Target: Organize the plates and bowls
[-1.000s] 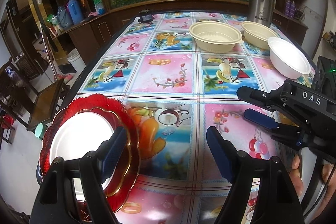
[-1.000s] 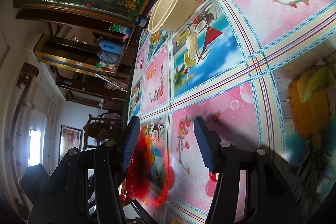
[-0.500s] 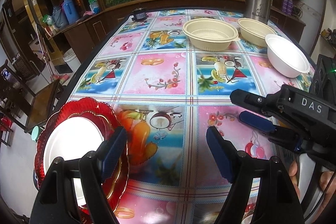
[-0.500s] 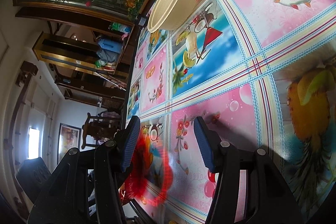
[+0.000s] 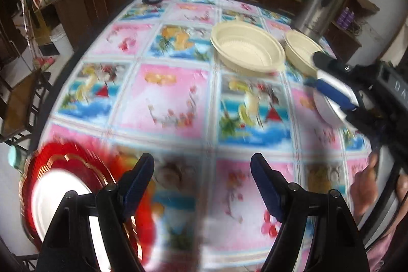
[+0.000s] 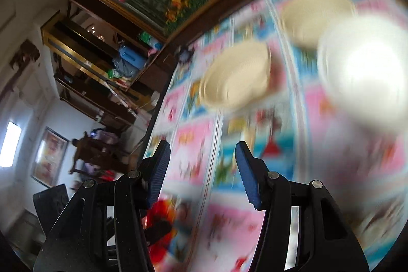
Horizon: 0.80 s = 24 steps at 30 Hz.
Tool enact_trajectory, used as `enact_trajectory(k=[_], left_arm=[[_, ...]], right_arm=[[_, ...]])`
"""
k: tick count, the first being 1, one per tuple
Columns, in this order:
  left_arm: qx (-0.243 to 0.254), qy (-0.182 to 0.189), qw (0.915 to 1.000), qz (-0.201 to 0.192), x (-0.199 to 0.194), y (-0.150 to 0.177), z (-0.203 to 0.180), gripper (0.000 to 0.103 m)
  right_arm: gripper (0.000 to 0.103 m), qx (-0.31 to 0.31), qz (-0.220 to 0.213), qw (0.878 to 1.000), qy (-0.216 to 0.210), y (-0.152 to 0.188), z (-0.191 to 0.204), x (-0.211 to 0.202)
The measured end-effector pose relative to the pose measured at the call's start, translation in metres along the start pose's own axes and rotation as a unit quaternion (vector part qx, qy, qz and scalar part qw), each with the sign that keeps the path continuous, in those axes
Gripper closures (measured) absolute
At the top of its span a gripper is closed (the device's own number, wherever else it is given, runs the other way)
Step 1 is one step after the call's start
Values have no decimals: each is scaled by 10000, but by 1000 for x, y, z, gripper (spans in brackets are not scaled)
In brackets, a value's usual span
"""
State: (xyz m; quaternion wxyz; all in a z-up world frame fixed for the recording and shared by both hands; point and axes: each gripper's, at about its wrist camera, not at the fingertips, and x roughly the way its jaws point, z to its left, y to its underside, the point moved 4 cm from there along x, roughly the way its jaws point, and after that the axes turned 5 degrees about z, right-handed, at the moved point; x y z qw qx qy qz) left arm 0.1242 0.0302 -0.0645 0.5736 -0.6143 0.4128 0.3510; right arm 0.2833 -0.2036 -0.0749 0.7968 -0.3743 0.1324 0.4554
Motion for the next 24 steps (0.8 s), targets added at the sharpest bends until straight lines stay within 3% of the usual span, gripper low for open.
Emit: enact_trajectory(k=[6, 9, 13, 18, 24], left_arm=[[-92, -136, 9999, 35, -14, -51, 9, 25], [-187, -212, 9993, -254, -34, -82, 14, 25], [-290, -461, 9968, -589, -36, -115, 16, 24], [-342, -572, 9972, -338, 10, -133, 10, 24], [-764, -432, 9961, 7, 60, -143, 12, 24]], right_arm=[[49, 648, 155, 9977, 135, -71, -11, 6], [49, 638, 121, 9965, 536, -97, -10, 7], [49, 537, 189, 9941, 918, -106, -15, 19], [49, 767, 562, 9937, 587, -103, -31, 39], [49, 946, 901, 9892, 658, -96, -46, 60]])
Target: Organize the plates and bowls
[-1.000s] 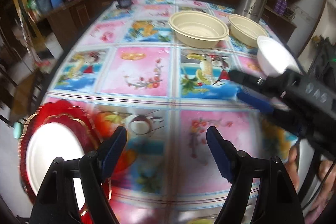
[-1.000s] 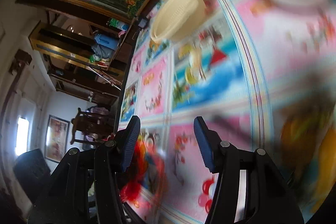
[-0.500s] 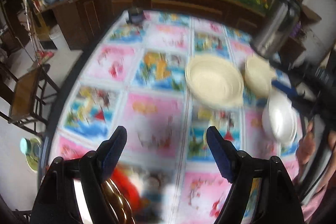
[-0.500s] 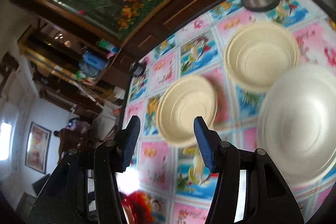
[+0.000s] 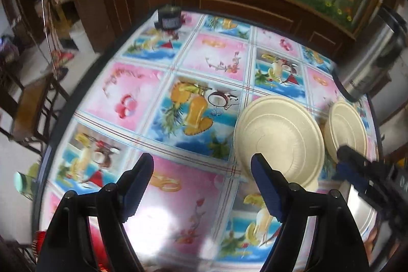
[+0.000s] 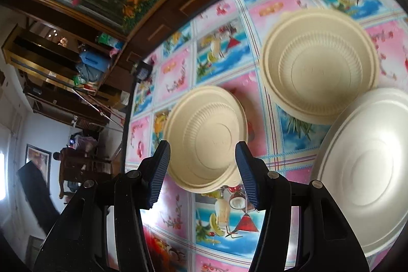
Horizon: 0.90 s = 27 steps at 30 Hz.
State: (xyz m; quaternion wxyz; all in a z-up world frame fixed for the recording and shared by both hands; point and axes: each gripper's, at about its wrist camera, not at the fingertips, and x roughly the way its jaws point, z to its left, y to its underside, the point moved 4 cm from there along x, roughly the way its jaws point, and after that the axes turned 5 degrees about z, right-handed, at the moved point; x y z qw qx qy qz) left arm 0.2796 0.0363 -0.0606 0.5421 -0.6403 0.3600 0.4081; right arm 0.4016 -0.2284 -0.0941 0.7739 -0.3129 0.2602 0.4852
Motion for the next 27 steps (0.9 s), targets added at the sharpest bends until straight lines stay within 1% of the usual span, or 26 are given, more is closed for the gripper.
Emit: enact_trajectory(k=[5, 8, 11, 13, 15, 17, 20, 23, 27], left_arm=[[-172, -65, 9998, 122, 21, -7, -2, 24], [-236, -68, 9996, 169, 30, -10, -1, 24], [-256, -83, 9994, 197, 38, -13, -3, 24], [-294, -37, 9993, 212, 42, -16, -6, 24], [-288, -8, 9994, 215, 44, -18, -10, 24], [-248, -58, 9995, 175, 44, -19, -13, 24], [-246, 23, 9993, 269, 49, -17, -17, 24], [-186, 59, 9992, 345, 54, -15, -20, 24], [-195, 116, 9989, 411, 58, -12, -22, 24]], right_arm=[[49, 18, 36, 9999, 155, -4, -4, 12], [49, -129, -46, 9992, 365, -6, 0, 20], [49, -91, 51, 9991, 409, -7, -4, 32], [49, 34, 108, 9986, 519, -8, -11, 37], [49, 18, 97, 9985, 535, -9, -12, 37], [49, 5, 99, 9988, 474, -9, -13, 36], [49, 46, 84, 9987, 502, -8, -15, 38], [49, 126, 151, 9989, 422, -7, -16, 43], [49, 165, 114, 9990, 410, -6, -17, 45]])
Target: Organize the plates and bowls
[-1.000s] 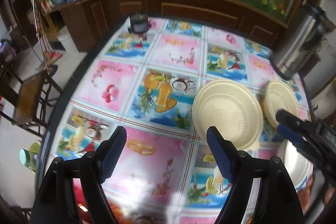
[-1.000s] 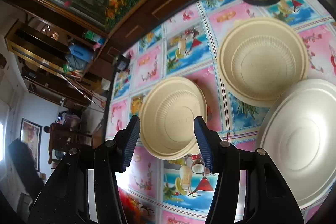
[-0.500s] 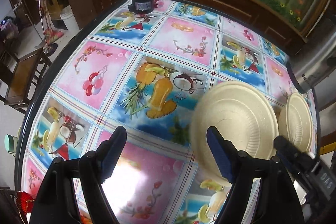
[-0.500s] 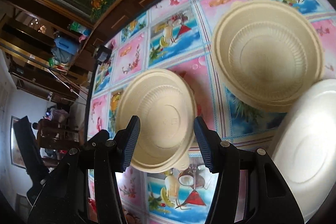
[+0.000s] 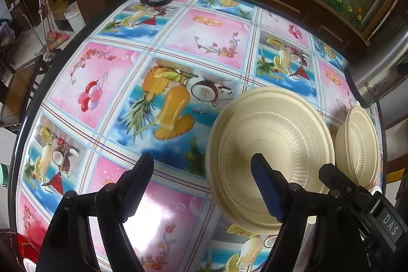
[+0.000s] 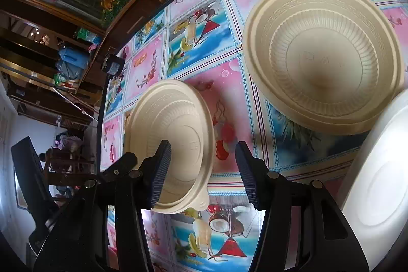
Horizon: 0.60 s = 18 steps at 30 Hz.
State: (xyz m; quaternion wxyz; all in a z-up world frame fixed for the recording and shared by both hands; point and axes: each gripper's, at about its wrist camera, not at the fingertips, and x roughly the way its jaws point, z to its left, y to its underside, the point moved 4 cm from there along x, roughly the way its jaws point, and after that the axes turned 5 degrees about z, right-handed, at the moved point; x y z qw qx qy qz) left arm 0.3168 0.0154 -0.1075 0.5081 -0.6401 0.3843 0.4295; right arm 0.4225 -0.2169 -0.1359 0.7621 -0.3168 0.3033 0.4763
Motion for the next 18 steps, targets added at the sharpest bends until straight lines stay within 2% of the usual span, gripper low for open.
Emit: enact_trajectory(k=[5, 6, 8, 11, 13, 16, 18], left_arm=[[29, -67, 10000, 15, 5, 2, -3, 26], [29, -64, 10000, 35, 6, 2, -3, 26], [28, -35, 10000, 51, 7, 2, -4, 31], [40, -4, 9999, 95, 9, 3, -4, 45], [28, 16, 9999, 104, 10, 4, -3, 59], [-3, 105, 9999, 107, 9, 5, -1, 74], [0, 166, 9998, 111, 8, 5, -1, 80]], right_arm=[[59, 57, 45, 9999, -78, 1, -2, 5], [64, 90, 69, 9999, -116, 1, -3, 7], [68, 106, 87, 9999, -98, 1, -4, 11], [80, 125, 72, 9998, -102, 0, -6, 13], [88, 114, -3, 9999, -45, -1, -7, 13], [91, 101, -33, 9999, -50, -2, -7, 14], [93, 54, -46, 10000, -37, -2, -6, 14]])
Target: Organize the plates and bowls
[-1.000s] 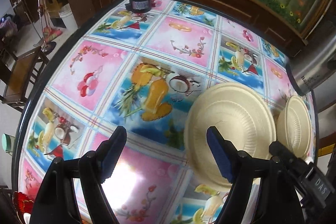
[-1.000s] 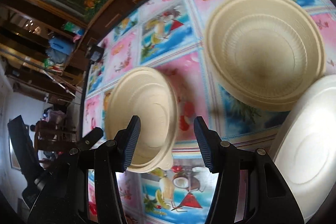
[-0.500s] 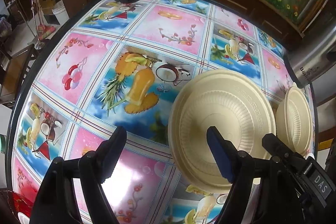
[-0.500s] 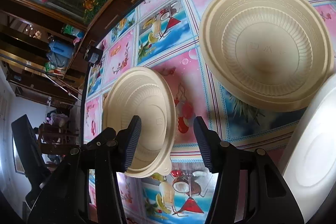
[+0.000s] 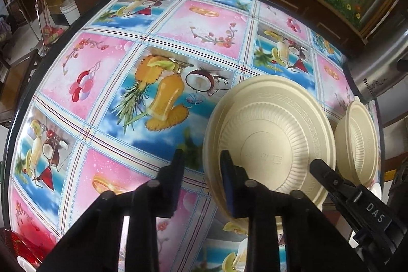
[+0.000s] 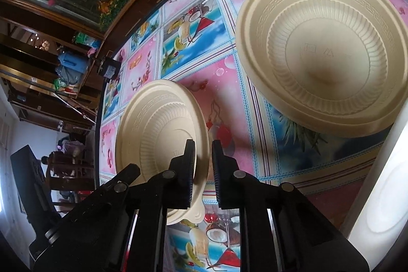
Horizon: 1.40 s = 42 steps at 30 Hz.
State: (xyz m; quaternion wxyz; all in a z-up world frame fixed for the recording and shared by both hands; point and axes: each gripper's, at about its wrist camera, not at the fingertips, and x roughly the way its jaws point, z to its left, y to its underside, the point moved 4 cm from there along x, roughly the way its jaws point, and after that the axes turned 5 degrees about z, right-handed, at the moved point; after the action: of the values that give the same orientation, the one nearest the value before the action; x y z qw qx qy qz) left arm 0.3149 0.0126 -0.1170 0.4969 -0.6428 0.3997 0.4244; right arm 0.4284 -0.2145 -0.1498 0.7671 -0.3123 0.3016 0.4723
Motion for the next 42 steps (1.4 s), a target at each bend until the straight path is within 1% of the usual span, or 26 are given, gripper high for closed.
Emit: enact_trajectory(k=[1, 3, 6, 14, 18, 25, 29, 31, 36, 42], left_arm=[[19, 33, 10000, -11, -1, 0, -1, 86], [94, 26, 9999, -53, -3, 1, -4, 91], [210, -64, 9996, -149, -7, 3, -7, 91], [169, 21, 9998, -97, -10, 8, 0, 91], [189, 29, 9997, -147, -15, 14, 1, 91], [181, -38, 9986, -497, -36, 25, 9, 90], [225, -100, 9967, -775, -52, 36, 14, 90], [266, -118, 9954, -914, -61, 44, 16, 91], [476, -211, 9910, -1235, -80, 72, 17, 91], [657, -185, 9879, -1392, -91, 111, 19, 91]], right_arm=[[94, -21, -14, 10000, -6, 0, 1, 0], [94, -62, -19, 10000, 1, 1, 3, 1], [94, -69, -27, 10000, 22, 1, 3, 2], [94, -119, -68, 9999, 15, 3, 7, 1], [94, -165, -151, 9997, 37, 4, 10, -4], [94, -378, -204, 9990, 115, 13, 24, -12], [94, -588, -280, 9978, 143, 25, 38, -24], [94, -680, -329, 9970, 139, 37, 41, -32], [94, -700, -383, 9968, 51, 69, 34, -48], [94, -647, -400, 9971, -48, 110, 18, -67]])
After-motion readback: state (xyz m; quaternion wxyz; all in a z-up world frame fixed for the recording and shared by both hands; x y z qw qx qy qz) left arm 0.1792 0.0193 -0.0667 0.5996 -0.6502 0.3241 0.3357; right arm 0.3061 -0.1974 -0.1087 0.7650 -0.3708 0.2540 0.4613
